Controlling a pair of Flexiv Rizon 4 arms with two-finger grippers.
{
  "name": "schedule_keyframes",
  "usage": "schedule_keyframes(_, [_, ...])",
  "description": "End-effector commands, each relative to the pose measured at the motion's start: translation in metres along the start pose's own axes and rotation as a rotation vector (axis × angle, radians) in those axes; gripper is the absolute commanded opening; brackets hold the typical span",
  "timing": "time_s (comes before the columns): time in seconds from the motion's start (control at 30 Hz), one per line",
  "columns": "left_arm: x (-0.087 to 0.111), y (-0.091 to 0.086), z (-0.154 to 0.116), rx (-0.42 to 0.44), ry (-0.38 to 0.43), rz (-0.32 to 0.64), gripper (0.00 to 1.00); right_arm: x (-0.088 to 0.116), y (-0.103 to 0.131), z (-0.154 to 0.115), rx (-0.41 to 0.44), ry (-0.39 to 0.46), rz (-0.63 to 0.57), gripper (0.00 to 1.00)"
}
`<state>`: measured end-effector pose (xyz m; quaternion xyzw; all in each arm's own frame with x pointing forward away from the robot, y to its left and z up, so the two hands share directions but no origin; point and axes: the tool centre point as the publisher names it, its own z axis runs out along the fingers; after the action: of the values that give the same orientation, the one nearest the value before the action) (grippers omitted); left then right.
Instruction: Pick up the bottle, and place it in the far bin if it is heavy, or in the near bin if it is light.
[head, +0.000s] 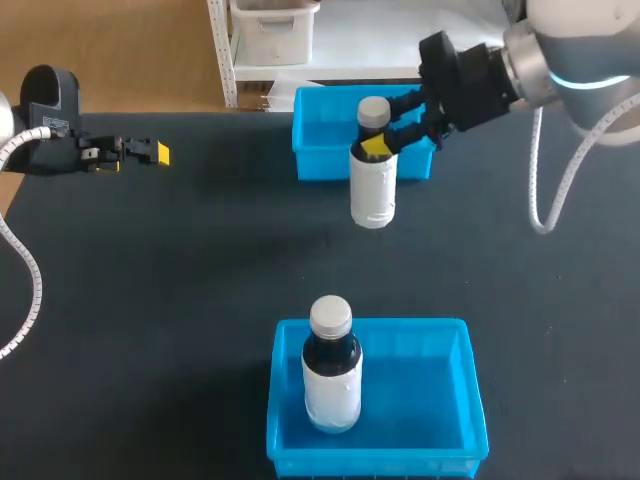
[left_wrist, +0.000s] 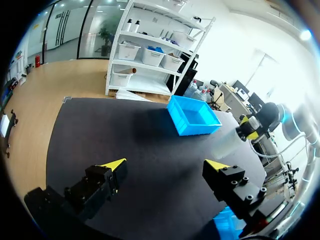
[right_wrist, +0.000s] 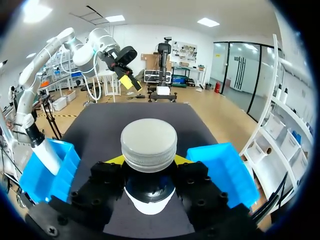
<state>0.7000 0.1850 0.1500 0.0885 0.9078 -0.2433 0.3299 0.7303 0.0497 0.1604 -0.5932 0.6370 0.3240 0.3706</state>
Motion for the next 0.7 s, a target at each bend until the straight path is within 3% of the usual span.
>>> schedule_keyframes(0.03, [0.000,0.000,0.000,0.000,0.000,0.000,1.00,-0.015,0.030,-0.029,0.052,0.009,-0.001,0.00])
schedule_keyframes(0.23, [0.000,0.000,0.000,0.000,0.000,0.000,1.00,-0.033,0.066,-0.055,0.076,-0.008,0.015,0.00])
schedule_keyframes(0.7, [0.000,0.000,0.000,0.000,0.000,0.000,1.00,-0.063,0.177,-0.094,0.117,-0.034,-0.012,0.00])
